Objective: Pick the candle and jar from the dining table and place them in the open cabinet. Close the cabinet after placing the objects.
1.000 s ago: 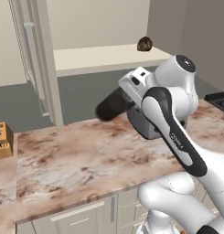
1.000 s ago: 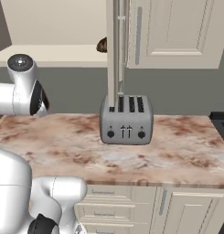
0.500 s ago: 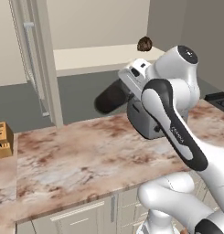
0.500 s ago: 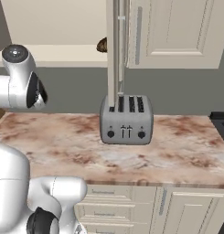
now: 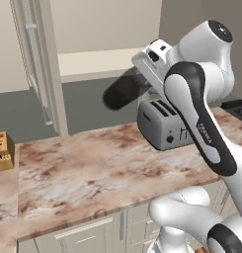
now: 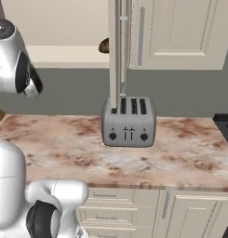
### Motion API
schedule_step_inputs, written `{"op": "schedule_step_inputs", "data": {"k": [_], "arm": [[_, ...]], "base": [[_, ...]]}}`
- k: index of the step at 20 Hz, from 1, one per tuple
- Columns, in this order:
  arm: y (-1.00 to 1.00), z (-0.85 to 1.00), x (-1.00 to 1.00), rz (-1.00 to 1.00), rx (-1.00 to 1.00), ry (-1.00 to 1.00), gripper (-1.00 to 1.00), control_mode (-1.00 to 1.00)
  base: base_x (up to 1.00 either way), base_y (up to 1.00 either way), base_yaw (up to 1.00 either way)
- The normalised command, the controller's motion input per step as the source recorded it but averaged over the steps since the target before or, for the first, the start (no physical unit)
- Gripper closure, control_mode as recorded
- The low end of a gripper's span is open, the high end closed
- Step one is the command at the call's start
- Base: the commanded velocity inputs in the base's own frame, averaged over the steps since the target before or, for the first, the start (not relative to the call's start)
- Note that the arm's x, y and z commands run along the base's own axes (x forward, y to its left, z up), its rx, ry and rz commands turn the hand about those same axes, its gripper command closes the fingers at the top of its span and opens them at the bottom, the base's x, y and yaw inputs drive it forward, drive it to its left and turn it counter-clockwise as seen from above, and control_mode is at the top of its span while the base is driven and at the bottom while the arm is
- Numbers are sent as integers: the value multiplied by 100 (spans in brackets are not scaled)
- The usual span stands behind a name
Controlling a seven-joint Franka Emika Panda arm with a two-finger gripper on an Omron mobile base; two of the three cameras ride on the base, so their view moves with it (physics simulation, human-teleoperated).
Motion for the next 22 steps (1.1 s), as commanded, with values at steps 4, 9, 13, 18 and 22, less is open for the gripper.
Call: {"op": "schedule_step_inputs", "data": {"k": [4, 9, 13, 18, 22], "arm": [[-5, 55, -14, -5, -6, -12, 100, -100], [-3, 43, 12, -10, -4, -1, 100, -100], [0, 37, 22, -8, -2, 0, 100, -100], [-6, 29, 22, -3, 0, 0, 100, -100], [0, 34, 32, -2, 0, 1, 100, -100]], "base": [[0, 0, 0], [0, 0, 0], [0, 0, 0], [0, 0, 0], [0, 0, 0]]}}
